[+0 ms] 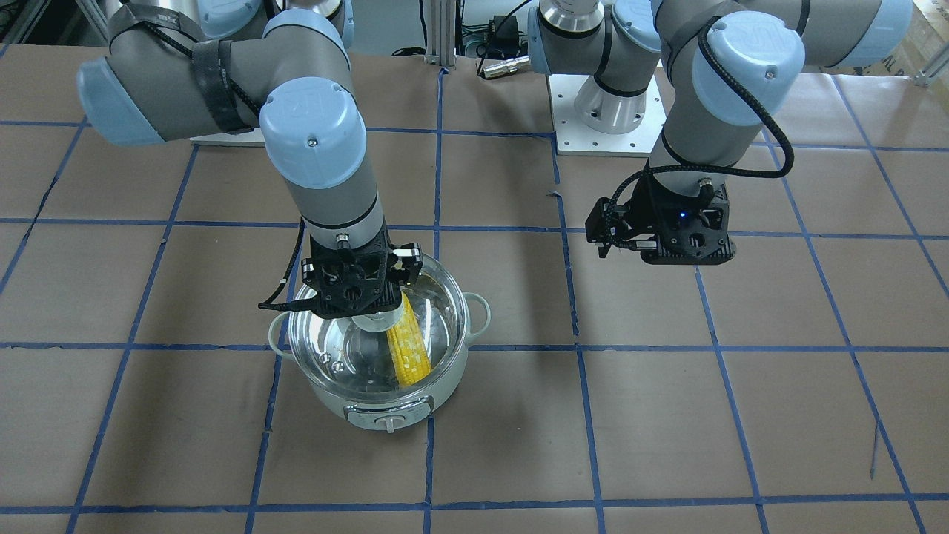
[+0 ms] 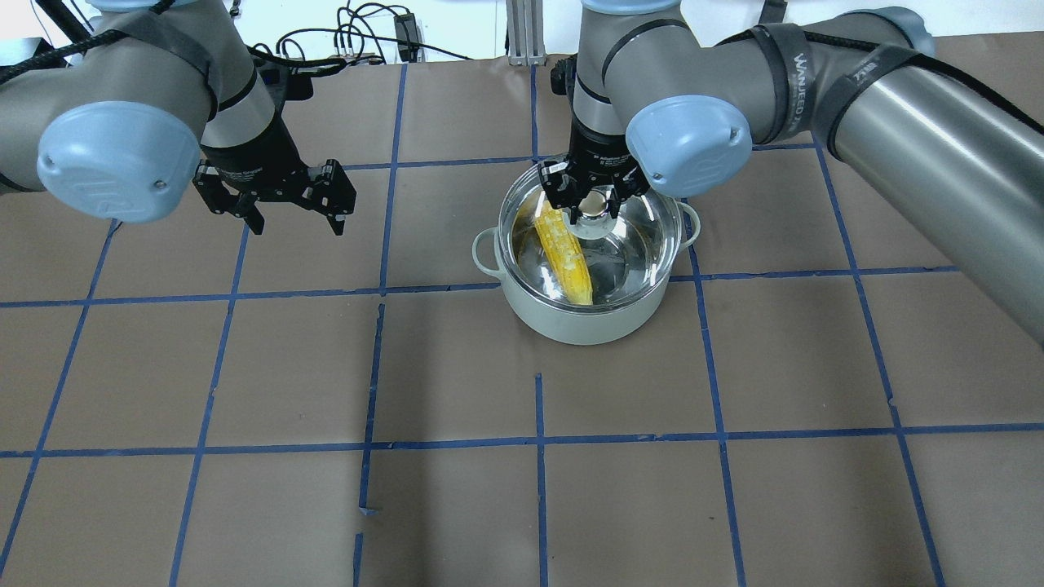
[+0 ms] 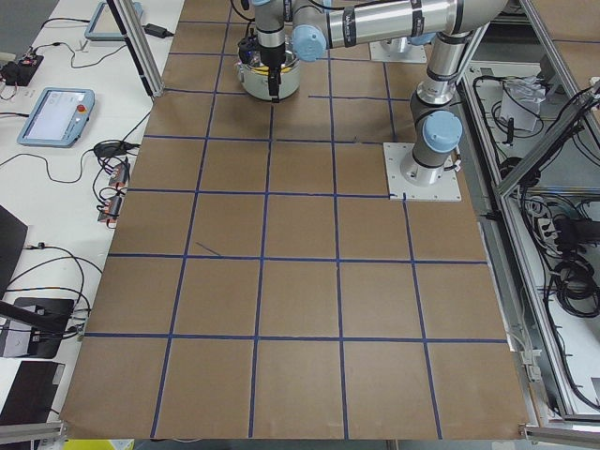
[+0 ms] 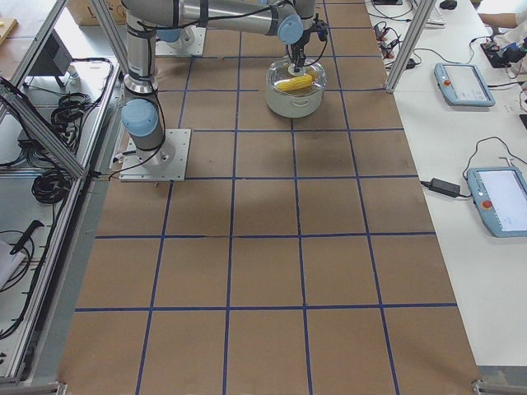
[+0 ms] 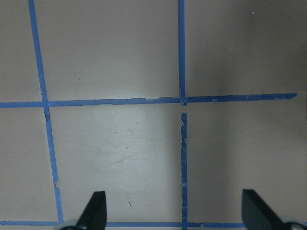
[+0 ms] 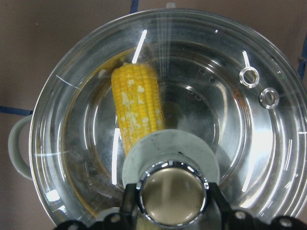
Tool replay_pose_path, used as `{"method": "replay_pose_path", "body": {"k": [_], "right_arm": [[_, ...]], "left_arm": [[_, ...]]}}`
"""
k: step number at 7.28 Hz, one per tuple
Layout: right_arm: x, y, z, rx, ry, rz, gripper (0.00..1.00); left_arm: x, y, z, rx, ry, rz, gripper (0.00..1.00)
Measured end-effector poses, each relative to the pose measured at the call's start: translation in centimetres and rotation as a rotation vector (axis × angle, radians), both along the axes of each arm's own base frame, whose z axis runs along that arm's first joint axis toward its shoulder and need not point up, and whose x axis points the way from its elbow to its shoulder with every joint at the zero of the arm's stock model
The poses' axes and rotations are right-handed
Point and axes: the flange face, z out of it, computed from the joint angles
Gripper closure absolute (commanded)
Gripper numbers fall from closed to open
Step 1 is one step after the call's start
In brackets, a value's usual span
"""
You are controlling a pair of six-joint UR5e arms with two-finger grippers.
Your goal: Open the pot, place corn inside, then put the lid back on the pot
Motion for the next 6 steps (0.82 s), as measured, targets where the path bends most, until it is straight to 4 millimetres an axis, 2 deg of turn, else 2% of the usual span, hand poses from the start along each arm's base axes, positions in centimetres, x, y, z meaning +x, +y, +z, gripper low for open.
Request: {"method": "replay_pose_path", "body": {"k": [2, 3, 4, 5, 6], "right_arm": [[0.6, 0.2, -0.31, 0.008, 0.004, 0.008, 0.68], [0.62, 0.31, -0.38, 0.019, 0.007, 0.009, 0.59], [0.61, 0.36, -0.45, 0.03, 0.01, 0.011, 0.19], [0.57, 0.31, -0.34, 0.032, 0.01, 0.017, 0.07], [0.4, 0.14, -0.11, 0.029, 0.008, 0.023, 0.0]], "left_arm": [[-0.02, 0.08, 0.12, -0.002, -0.001, 0.005, 0.0], [-0.02, 0.17, 0.21, -0.005, -0.001, 0.01, 0.0], [-0.02, 0.26, 0.29, -0.006, 0.0, 0.013, 0.0], [0.04, 0.29, 0.3, -0.005, 0.0, 0.015, 0.0], [0.08, 0.29, 0.3, -0.005, 0.001, 0.017, 0.0]]}}
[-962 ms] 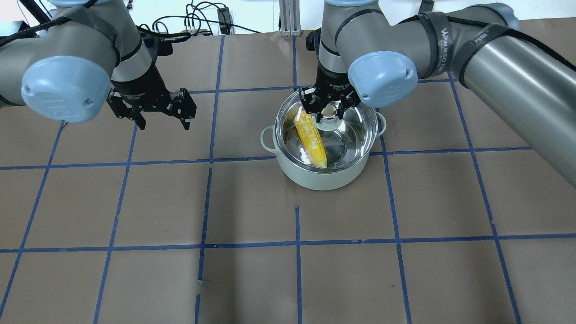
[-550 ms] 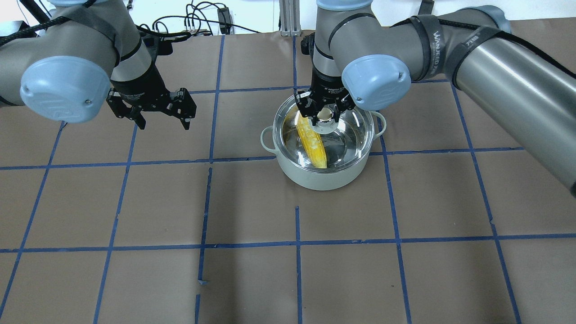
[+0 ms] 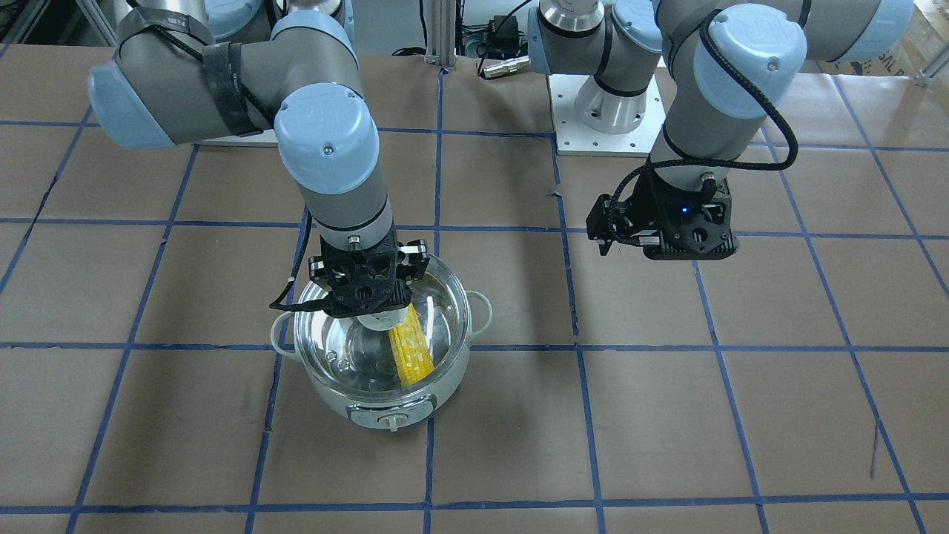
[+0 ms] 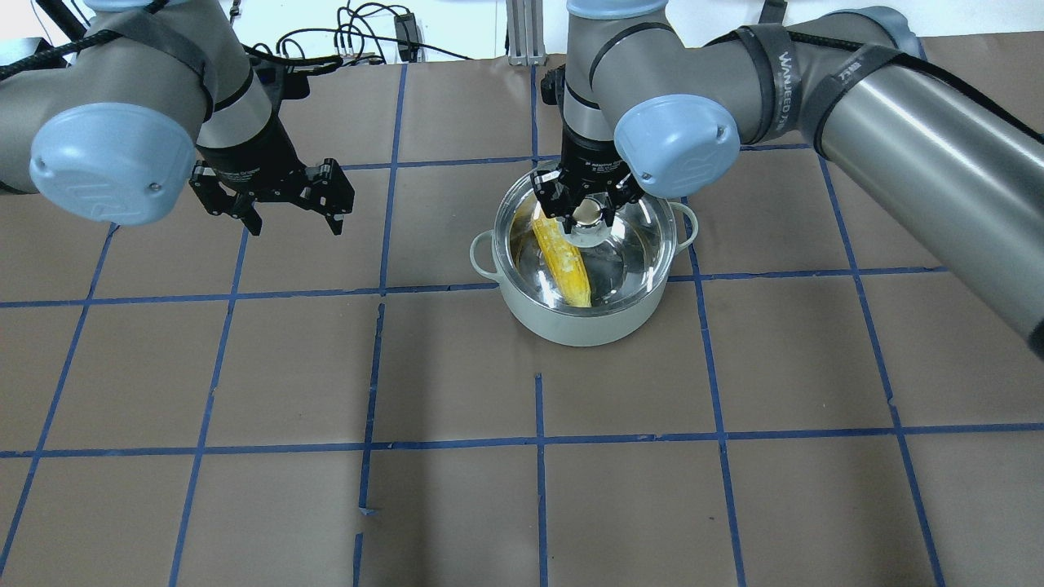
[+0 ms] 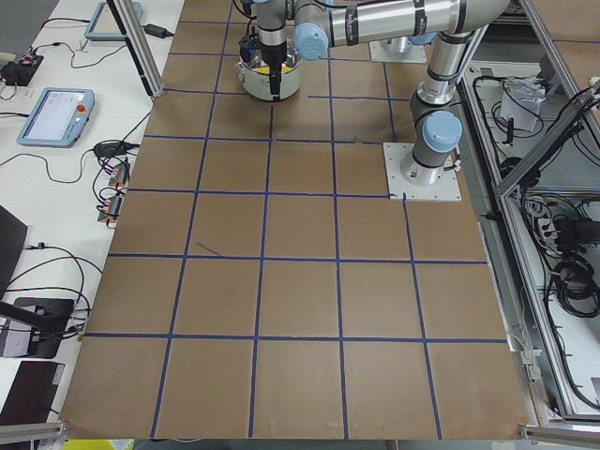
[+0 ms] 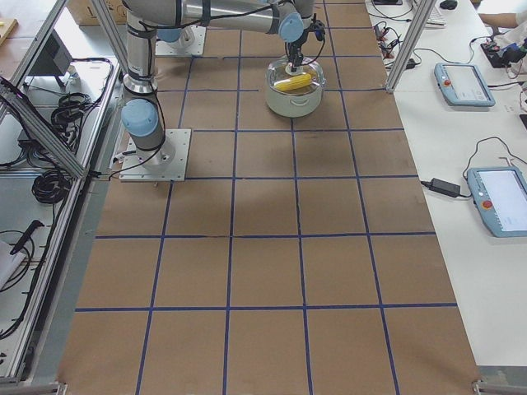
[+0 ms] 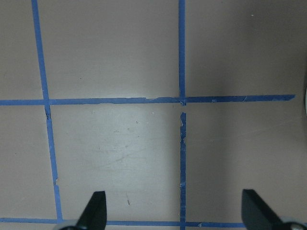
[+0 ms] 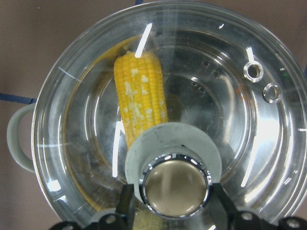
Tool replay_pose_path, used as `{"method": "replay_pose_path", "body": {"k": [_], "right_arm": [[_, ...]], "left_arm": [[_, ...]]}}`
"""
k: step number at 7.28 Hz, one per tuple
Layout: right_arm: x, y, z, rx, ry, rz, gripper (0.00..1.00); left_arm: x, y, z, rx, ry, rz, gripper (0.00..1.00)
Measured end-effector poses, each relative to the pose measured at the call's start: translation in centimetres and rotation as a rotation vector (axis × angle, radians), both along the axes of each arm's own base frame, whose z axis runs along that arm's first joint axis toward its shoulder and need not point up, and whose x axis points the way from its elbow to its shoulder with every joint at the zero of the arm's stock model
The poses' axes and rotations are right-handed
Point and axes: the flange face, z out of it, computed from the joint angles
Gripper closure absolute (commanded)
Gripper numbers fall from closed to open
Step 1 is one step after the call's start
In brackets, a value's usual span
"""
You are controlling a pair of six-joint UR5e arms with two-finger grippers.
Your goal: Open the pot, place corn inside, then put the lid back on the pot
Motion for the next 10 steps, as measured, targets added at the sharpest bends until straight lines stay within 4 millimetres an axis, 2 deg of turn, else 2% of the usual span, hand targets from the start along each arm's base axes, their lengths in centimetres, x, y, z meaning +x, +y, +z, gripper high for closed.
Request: {"method": "replay_pose_path", "body": {"k": [2, 3, 4, 5, 6, 7, 8, 10], "right_arm": [[-0.6, -0.8, 1.1, -0.02, -0.007, -0.005, 0.0], [-1.7, -1.8, 2.5, -0.043, -0.014, -0.026, 0.0], [-3.8, -3.2, 4.1, -0.07, -0.022, -0.056, 0.0], [-6.6, -4.0, 5.9, -0.086, -0.026, -0.086, 0.0], [-9.5, -3.5, 7.6, -0.081, -0.026, -0.114, 0.0], [-12.2, -2.3, 9.0, -0.063, -0.024, -0.151, 0.0], [-14.3, -0.3, 10.1, -0.054, -0.023, -0.183, 0.0], [-15.6, 5.2, 12.3, -0.081, -0.018, -0.202, 0.0]], "left_arm": [[0.1, -0.1, 0.1, -0.001, 0.001, 0.003, 0.0], [0.2, -0.1, 0.0, 0.0, 0.002, 0.004, 0.0], [0.3, -0.2, -0.1, 0.002, 0.002, 0.004, 0.0], [0.4, -0.3, -0.2, 0.004, 0.001, 0.004, 0.0], [0.4, -0.3, -0.2, 0.005, 0.001, 0.004, 0.0], [0.4, -0.4, -0.3, 0.006, 0.0, 0.004, 0.0], [0.4, -0.4, -0.3, 0.006, 0.0, 0.004, 0.0], [0.4, -0.4, -0.3, 0.004, 0.0, 0.005, 0.0]]}}
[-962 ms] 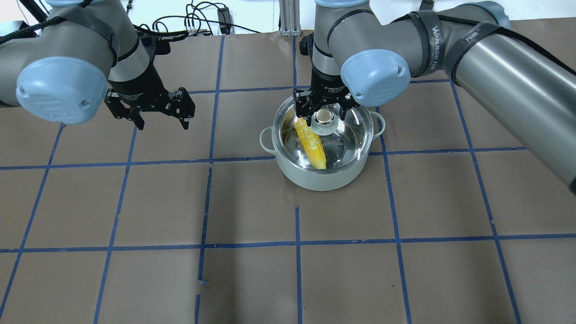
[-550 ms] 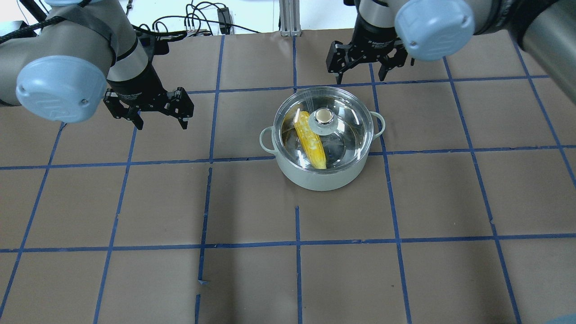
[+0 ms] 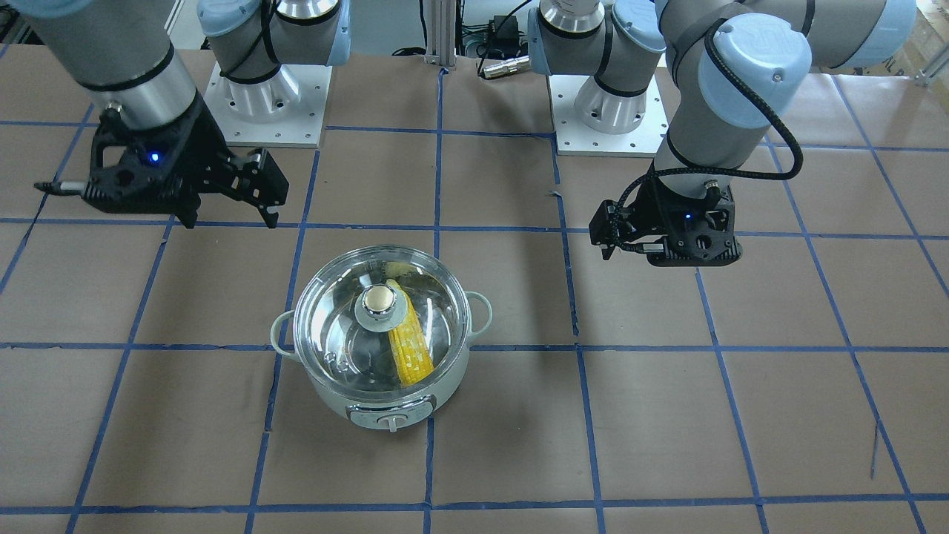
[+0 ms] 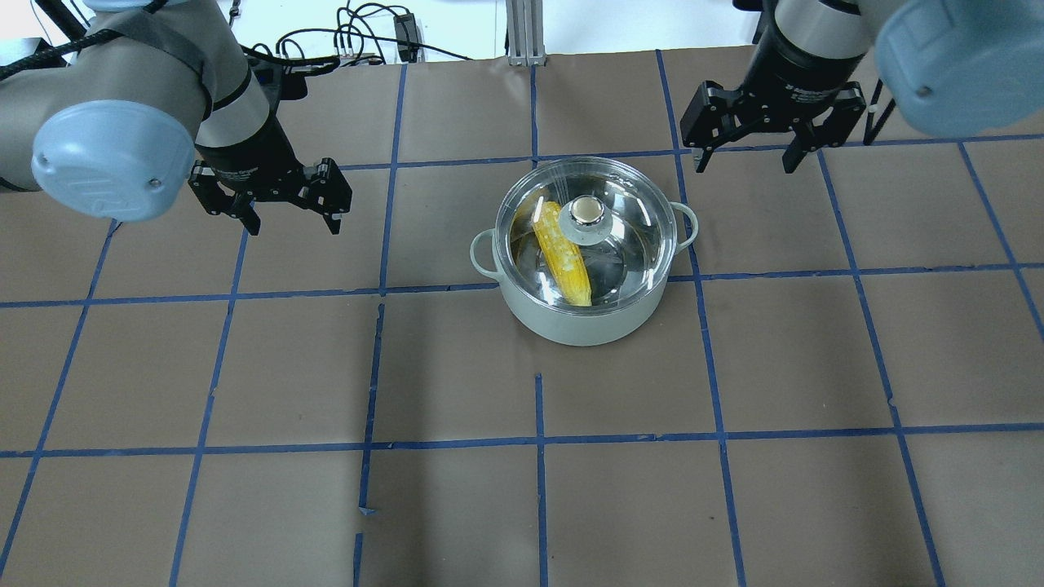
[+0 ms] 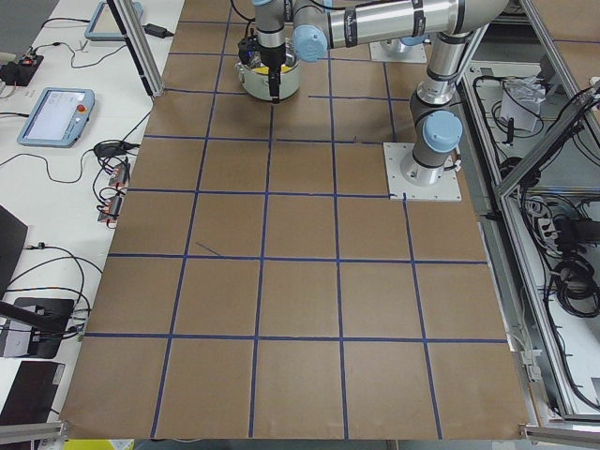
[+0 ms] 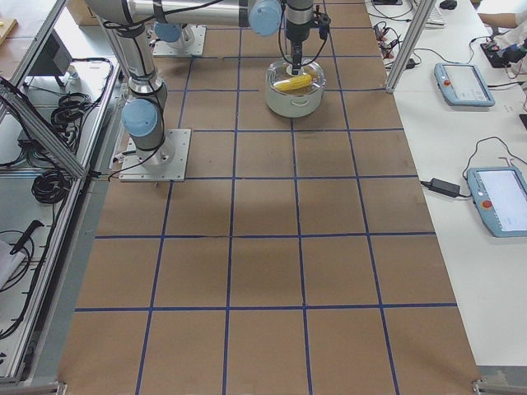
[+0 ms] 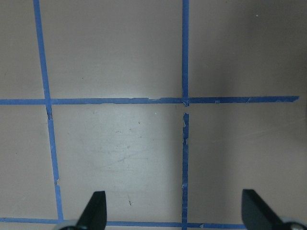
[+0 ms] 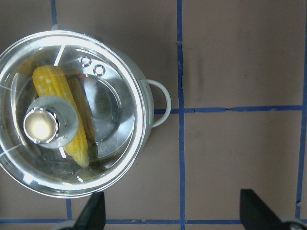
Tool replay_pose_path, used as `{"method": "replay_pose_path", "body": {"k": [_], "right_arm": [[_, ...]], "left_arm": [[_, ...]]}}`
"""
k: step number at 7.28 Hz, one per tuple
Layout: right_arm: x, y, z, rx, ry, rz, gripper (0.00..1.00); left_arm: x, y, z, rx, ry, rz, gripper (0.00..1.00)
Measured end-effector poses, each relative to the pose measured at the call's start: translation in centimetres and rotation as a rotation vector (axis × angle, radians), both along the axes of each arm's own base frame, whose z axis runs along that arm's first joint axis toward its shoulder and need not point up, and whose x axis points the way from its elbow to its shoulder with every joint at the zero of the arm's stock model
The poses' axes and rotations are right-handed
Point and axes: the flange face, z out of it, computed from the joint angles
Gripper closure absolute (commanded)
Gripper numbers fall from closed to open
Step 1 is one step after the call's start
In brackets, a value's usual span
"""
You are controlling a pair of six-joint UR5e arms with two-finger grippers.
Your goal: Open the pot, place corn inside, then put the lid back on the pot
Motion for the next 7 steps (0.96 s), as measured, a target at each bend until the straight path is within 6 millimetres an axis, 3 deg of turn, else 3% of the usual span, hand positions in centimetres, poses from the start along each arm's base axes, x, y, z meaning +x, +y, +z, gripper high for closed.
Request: {"method": "replay_pose_path", "body": {"k": [2, 3, 7], "right_arm": [[-0.2, 4.5, 1.1, -0.024, 0.006, -0.002, 0.0], [-0.3, 5.6, 1.1, -0.026, 0.014, -0.003, 0.0], [-0.4, 6.0, 2.2, -0.05, 0.033, -0.004, 0.0]], "left_arm": [[0.2, -0.1, 0.2, -0.004, 0.0, 0.0, 0.0], [0.3, -0.2, 0.3, -0.007, 0.0, -0.001, 0.0], [0.4, -0.6, 0.9, -0.019, -0.001, 0.004, 0.0]]}}
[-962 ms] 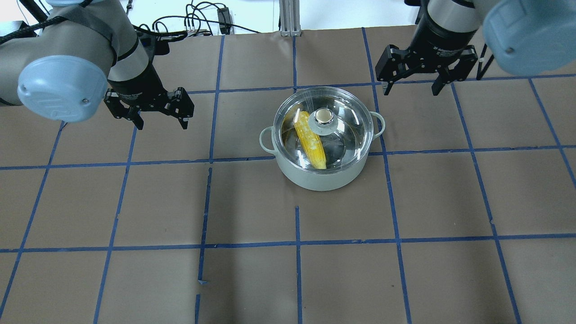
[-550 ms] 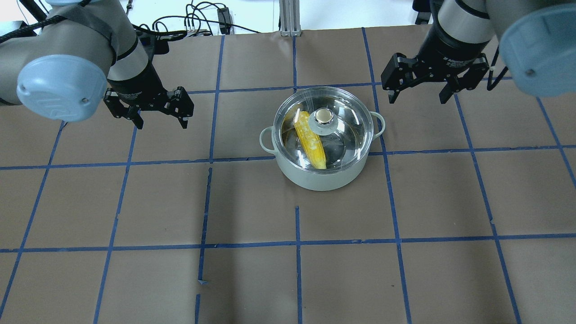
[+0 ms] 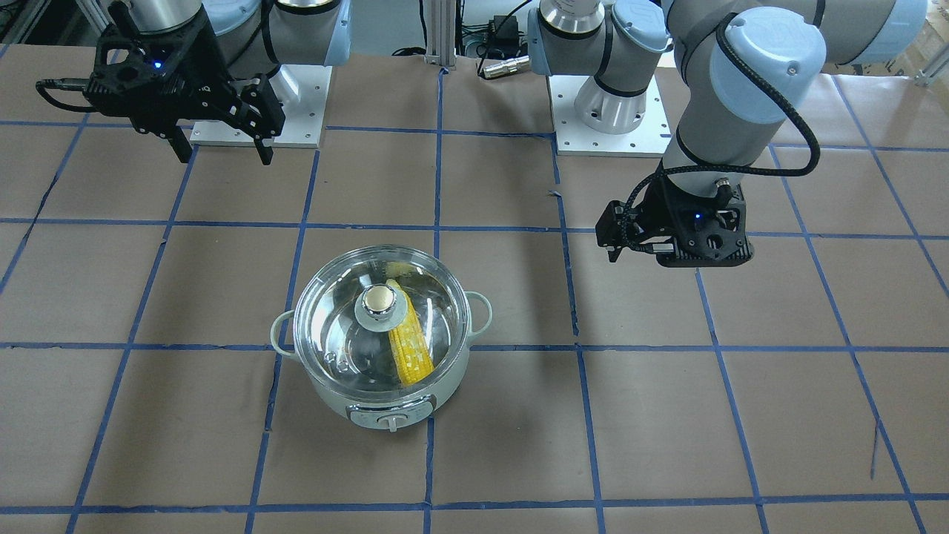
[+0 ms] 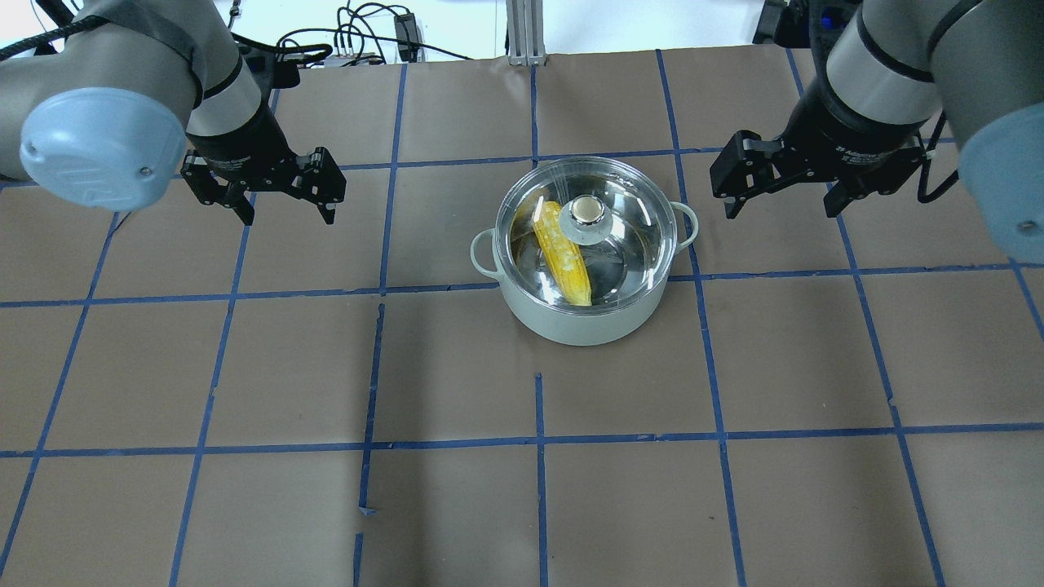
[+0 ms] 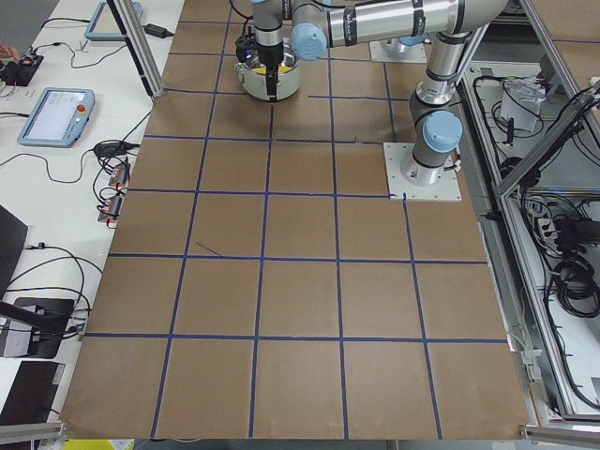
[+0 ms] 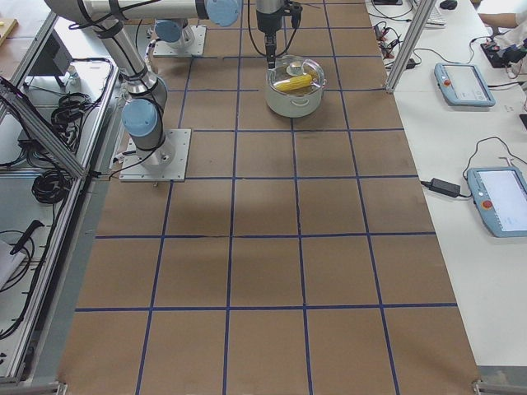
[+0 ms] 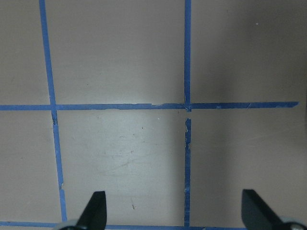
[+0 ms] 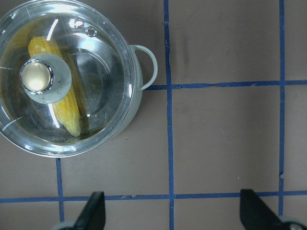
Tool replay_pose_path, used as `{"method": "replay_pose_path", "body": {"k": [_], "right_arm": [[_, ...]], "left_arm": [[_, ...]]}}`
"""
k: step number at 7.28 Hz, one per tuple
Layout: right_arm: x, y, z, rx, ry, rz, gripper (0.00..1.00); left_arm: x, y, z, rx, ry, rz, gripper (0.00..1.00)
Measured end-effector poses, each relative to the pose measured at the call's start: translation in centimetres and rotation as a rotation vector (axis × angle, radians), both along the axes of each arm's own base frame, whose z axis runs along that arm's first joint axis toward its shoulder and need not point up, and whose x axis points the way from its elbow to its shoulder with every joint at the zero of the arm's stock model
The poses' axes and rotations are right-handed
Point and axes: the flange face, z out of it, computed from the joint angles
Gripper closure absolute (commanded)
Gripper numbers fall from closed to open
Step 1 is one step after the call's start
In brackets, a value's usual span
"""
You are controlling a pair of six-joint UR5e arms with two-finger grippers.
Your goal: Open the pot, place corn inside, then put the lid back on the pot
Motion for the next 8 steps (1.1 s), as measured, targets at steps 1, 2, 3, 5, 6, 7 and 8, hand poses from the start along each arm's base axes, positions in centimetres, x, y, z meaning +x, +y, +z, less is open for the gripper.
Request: {"method": "replay_pose_path", "body": {"k": [1, 2, 3, 5, 6, 7, 8], "right_arm": [[-0.1, -0.2, 0.1, -0.001, 0.0, -0.002, 0.0], [-0.2, -0.6, 0.0, 0.001, 0.0, -0.004, 0.0], [-0.4, -1.7, -0.1, 0.008, 0.0, -0.008, 0.0], [-0.4, -3.8, 0.0, 0.019, -0.001, -0.006, 0.0], [-0.3, -4.0, 0.0, 0.02, 0.0, -0.005, 0.0], [-0.3, -4.0, 0.1, 0.018, 0.001, -0.004, 0.0], [-0.2, -4.0, 0.3, 0.015, 0.001, -0.004, 0.0]], "left_arm": [[-0.2, 0.1, 0.8, -0.017, 0.001, -0.001, 0.0], [-0.6, 0.4, 2.5, -0.05, 0.0, -0.005, 0.0], [-0.9, 1.0, 4.2, -0.098, -0.001, 0.0, 0.0], [-1.1, 1.7, 6.1, -0.179, 0.011, 0.02, 0.0], [-1.2, 1.7, 6.1, -0.189, 0.029, 0.023, 0.0], [-1.2, 1.8, 5.9, -0.179, 0.044, 0.025, 0.0], [-1.3, 2.3, 5.5, -0.159, 0.051, 0.026, 0.0]]}}
